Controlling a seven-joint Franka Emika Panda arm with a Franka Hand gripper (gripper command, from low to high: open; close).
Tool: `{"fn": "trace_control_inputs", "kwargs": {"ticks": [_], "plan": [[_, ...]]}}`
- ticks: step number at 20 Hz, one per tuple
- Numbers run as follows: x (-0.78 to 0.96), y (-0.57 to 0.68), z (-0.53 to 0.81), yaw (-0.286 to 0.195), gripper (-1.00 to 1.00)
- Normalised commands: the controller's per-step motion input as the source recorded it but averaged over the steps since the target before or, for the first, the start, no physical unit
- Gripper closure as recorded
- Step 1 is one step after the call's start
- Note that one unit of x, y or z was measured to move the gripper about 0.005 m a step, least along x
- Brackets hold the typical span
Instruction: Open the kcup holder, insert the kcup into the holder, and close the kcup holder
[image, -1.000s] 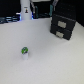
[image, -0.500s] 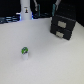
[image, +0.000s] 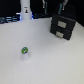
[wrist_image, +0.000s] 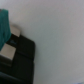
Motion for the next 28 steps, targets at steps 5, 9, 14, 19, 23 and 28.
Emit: {"fn": "trace_control_inputs", "kwargs": {"ticks": [5, 9, 14, 19, 23, 28], "plan": [[-0.36, 0.66, -0.14, -0.171, -1.0], [-0.35, 0.66, -0.22, -0.171, -1.0], [-0.35, 0.64, -0.23, -0.168, -1.0], [-0.21, 0.46, -0.27, -0.15, -1.0], [-0.01, 0.18, -0.29, -0.083, -1.0], [0.0, 0.18, -0.35, -0.017, -1.0]]}}
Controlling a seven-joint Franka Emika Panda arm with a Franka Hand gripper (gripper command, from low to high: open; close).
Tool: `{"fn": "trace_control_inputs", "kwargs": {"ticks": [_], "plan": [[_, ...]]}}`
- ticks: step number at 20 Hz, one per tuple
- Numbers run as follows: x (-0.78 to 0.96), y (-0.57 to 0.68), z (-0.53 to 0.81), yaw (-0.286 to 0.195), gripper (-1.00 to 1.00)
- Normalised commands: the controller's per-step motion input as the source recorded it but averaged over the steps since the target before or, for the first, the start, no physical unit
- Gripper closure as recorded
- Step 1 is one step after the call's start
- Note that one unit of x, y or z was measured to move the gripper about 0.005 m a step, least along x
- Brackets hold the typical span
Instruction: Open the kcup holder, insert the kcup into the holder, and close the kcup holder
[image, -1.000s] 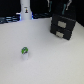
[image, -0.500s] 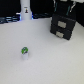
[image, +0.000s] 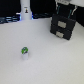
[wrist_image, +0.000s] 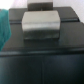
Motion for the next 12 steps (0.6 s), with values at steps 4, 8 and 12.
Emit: {"fn": "trace_control_inputs", "kwargs": {"ticks": [4, 8, 12], "plan": [[-0.11, 0.39, -0.34, -0.006, -1.0], [-0.3, 0.27, -0.38, -0.001, -1.0], [-0.39, 0.03, -0.4, -0.001, -1.0]]}}
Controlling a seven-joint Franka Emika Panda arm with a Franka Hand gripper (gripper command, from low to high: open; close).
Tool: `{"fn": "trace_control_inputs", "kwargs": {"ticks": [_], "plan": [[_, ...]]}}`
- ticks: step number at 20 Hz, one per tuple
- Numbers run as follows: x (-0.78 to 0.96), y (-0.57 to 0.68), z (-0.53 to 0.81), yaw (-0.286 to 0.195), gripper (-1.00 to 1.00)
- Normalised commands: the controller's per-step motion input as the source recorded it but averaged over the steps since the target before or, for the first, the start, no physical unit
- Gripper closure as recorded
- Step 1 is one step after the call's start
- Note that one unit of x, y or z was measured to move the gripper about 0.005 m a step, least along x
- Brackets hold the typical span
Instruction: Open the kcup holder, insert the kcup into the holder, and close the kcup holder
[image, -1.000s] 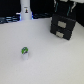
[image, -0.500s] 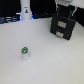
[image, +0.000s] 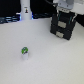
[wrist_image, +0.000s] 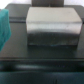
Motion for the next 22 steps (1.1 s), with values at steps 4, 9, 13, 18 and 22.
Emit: {"fn": "trace_control_inputs", "kwargs": {"ticks": [4, 9, 13, 18, 22], "plan": [[-0.39, 0.0, -0.39, -0.005, -1.0], [-0.29, 0.03, -0.22, -0.017, 1.0], [-0.03, 0.0, 0.0, -0.011, 1.0], [0.0, 0.0, 0.0, 0.0, 1.0], [0.19, -0.15, 0.08, -0.005, 1.0]]}}
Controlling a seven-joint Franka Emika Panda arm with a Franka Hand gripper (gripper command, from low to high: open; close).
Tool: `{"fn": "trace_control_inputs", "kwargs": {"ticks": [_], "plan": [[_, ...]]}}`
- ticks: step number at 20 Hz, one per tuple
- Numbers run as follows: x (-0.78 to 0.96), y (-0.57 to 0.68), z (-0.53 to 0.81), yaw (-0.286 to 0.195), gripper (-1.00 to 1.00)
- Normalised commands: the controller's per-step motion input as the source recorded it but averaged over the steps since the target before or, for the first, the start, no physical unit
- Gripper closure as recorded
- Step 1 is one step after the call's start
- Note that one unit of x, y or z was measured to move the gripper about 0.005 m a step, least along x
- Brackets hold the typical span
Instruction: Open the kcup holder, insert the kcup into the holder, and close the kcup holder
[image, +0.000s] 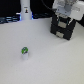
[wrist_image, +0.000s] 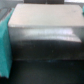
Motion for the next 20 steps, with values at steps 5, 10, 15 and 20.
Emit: {"fn": "trace_control_inputs", "kwargs": {"ticks": [5, 10, 15, 20], "plan": [[0.73, -0.5, 0.19, -0.036, 1.0], [0.94, -0.43, 0.03, -0.055, 1.0], [0.93, -0.4, 0.03, -0.075, 1.0], [0.9, -0.42, 0.1, -0.09, 1.0]]}}
